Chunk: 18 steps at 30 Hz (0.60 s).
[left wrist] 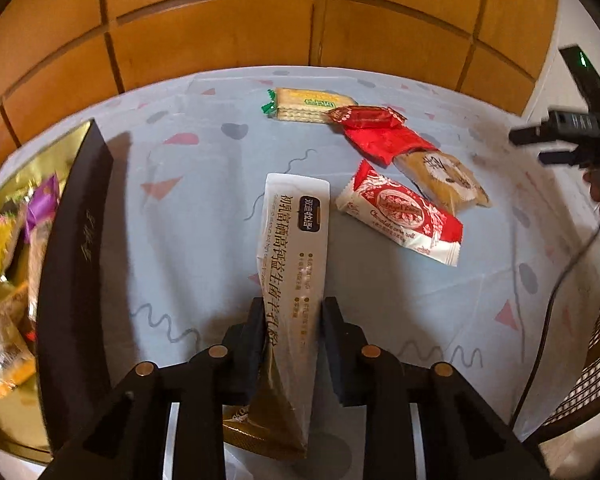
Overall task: Organize snacks
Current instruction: 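Grasp the white packet with the left gripper while the right gripper approaches the tan pastry packet, then lift the white packet with the left gripper while the right gripper grasps the tan pastry packet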
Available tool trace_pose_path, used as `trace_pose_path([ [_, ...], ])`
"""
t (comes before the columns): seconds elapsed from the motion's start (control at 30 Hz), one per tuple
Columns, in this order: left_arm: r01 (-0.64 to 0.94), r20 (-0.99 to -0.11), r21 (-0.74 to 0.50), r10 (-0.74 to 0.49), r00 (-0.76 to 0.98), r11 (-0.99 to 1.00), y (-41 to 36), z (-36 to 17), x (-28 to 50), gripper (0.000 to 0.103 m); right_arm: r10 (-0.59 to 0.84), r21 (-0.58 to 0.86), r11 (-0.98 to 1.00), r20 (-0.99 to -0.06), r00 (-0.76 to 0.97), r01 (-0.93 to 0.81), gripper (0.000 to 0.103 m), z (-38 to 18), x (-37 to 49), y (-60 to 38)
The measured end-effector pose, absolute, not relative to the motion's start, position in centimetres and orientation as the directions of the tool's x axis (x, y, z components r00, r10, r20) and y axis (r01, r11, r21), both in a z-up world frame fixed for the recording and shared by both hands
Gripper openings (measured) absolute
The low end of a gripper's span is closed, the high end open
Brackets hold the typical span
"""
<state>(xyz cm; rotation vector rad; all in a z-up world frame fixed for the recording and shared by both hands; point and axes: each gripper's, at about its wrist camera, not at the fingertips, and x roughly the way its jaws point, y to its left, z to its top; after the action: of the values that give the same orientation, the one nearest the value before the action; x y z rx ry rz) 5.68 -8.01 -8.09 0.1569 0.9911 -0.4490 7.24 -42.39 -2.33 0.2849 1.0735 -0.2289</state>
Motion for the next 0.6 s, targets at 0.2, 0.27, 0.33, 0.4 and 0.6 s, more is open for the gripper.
trace_pose_path([
  [0.2, 0.404, -0.816, -0.186, -0.370, 0.445, 0.896, -6.9, -8.8, 6.2, 0.030, 0.078, 0.145, 0.981, -0.907, 0.414, 0.132, 0.103, -3.6, 8.1, -38.0],
  [0.27, 0.410, -0.816, -0.164, -0.357, 0.455, 0.897, -7.2, -8.8, 5.9, 0.030, 0.095, 0.145, 0.985, -0.913, 0.397, 0.097, 0.103, -4.0, 8.2, -36.6],
  [0.33, 0.414, -0.812, -0.149, -0.350, 0.467, 0.898, -7.4, -8.8, 5.7, 0.030, 0.112, 0.139, 0.989, -0.917, 0.382, 0.044, 0.103, -4.4, 8.4, -35.0],
  [0.4, 0.415, -0.808, -0.145, -0.349, 0.474, 0.898, -7.4, -8.9, 5.7, 0.030, 0.134, 0.153, 0.988, -0.917, 0.375, 0.020, 0.103, -4.7, 8.8, -33.9],
  [0.6, 0.418, -0.803, -0.138, -0.349, 0.483, 0.898, -7.4, -9.0, 5.6, 0.030, 0.157, 0.178, 0.984, -0.919, 0.362, 0.024, 0.103, -6.1, 10.8, -32.7],
])
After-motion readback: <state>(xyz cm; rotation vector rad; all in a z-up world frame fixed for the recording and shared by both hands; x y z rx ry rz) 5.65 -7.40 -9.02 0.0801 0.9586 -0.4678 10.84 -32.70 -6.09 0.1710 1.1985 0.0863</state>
